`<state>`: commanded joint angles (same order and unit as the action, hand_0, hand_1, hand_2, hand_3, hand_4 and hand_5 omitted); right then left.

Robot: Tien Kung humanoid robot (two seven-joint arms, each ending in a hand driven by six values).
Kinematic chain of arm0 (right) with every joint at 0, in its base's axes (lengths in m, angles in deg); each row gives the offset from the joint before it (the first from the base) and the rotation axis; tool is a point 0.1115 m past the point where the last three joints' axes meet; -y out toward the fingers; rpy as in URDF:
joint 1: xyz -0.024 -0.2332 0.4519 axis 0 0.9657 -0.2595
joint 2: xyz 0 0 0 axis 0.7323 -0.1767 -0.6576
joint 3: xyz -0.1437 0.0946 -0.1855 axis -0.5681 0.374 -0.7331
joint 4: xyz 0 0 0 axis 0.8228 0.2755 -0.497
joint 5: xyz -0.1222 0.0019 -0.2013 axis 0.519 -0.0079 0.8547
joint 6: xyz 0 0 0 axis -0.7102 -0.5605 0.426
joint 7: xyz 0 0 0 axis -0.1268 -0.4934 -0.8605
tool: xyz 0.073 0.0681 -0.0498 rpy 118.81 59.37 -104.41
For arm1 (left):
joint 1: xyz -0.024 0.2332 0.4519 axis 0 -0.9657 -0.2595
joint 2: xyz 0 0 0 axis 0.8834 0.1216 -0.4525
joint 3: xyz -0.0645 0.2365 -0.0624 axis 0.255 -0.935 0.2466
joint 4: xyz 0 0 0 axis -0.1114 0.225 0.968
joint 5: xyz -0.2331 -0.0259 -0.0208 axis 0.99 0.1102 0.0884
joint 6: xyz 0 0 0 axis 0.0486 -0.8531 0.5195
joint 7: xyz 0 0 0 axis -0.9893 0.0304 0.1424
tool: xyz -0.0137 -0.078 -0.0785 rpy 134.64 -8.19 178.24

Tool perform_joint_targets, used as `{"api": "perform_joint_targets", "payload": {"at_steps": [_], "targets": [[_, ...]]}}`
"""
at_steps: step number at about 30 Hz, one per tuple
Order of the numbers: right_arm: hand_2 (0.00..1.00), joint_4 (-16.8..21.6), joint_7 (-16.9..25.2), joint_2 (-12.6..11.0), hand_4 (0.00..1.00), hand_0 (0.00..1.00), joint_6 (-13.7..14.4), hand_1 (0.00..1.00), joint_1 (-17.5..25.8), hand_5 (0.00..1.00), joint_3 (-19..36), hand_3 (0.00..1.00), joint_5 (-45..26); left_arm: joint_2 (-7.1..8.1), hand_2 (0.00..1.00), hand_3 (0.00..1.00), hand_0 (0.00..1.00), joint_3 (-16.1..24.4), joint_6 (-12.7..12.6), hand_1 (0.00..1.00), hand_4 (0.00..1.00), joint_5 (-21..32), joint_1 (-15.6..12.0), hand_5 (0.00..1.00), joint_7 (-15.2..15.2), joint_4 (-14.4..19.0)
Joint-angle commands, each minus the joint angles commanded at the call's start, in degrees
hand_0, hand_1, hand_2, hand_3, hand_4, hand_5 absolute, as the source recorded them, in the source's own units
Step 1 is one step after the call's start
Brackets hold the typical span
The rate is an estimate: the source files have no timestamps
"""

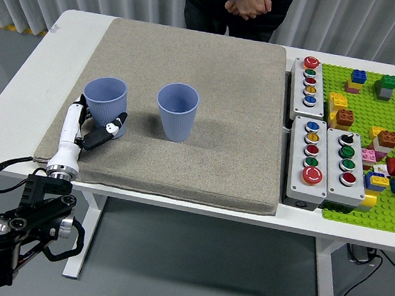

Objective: Pick cup pour cup place

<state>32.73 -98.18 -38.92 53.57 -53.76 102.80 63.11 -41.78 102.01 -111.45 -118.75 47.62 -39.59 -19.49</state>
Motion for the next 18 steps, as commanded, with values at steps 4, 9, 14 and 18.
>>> {"api": "perform_joint_targets", "payload": {"at_steps": [4,9,14,18], "targets": [[0.58,0.0,0.0,0.01,0.002,0.689,-0.03,0.658,-0.02,0.028,0.13,0.587,0.21,-0.21,0.746,0.696,0.691,0.09,0.0,0.707,0.731,0.94,0.09,0.252,-0.65,-0.35],[0.58,0.0,-0.01,0.01,0.002,0.689,-0.01,0.658,-0.14,0.029,-0.04,0.587,0.1,-0.47,0.745,0.701,0.688,0.49,0.0,0.704,0.73,0.28,0.67,0.254,-0.85,-0.12],[0.58,0.0,0.03,-0.03,0.002,0.689,0.08,0.658,-0.29,0.029,-0.15,0.586,-0.2,-0.35,0.736,0.701,0.692,0.48,0.0,0.71,0.733,-0.64,0.24,0.26,-0.69,0.4],[0.58,0.0,0.04,-0.09,0.002,0.689,0.03,0.658,-0.43,0.029,-0.04,0.586,-0.1,-0.18,0.736,0.701,0.692,0.13,0.0,0.71,0.733,-0.91,0.25,0.26,-0.69,0.54]]}}
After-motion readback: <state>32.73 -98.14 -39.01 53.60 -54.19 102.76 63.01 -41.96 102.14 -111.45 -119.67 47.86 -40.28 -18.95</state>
